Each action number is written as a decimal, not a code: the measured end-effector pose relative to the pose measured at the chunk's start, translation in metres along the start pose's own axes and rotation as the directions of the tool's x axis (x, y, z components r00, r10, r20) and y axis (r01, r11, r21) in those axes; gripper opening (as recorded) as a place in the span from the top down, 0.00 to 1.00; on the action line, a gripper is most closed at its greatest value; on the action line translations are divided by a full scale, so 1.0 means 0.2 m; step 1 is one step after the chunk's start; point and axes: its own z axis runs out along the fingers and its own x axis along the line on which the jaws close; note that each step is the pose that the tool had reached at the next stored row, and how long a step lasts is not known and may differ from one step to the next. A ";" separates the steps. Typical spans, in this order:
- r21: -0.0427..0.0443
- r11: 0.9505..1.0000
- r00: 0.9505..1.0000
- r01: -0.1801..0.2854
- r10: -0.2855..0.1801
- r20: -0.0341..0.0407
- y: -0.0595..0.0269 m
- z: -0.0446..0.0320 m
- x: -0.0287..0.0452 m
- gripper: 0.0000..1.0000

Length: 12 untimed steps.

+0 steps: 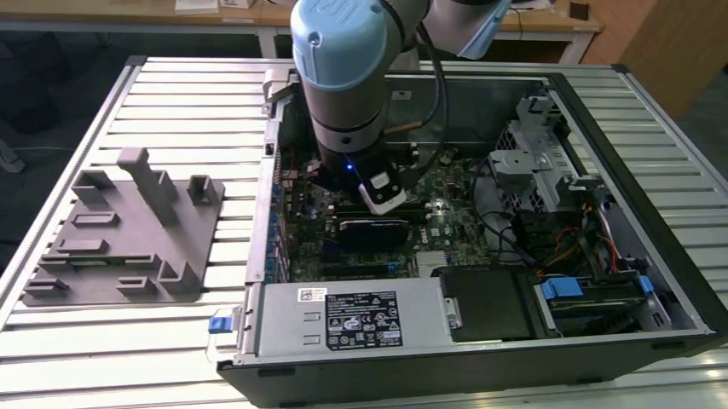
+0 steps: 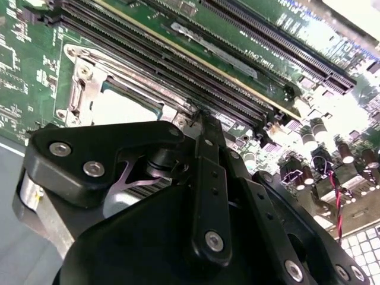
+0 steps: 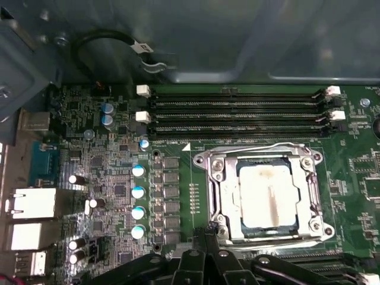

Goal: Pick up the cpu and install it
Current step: 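Install the second cpu locking lever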

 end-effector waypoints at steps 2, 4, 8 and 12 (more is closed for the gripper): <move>-0.002 1.000 1.000 0.000 0.000 0.000 -0.001 0.004 0.002 0.89; -0.003 1.000 1.000 0.000 0.000 0.000 -0.002 0.006 0.005 0.89; -0.003 1.000 1.000 0.000 0.000 0.000 -0.002 0.007 0.007 0.89; -0.003 1.000 1.000 0.000 0.000 0.000 0.003 -0.014 0.005 0.89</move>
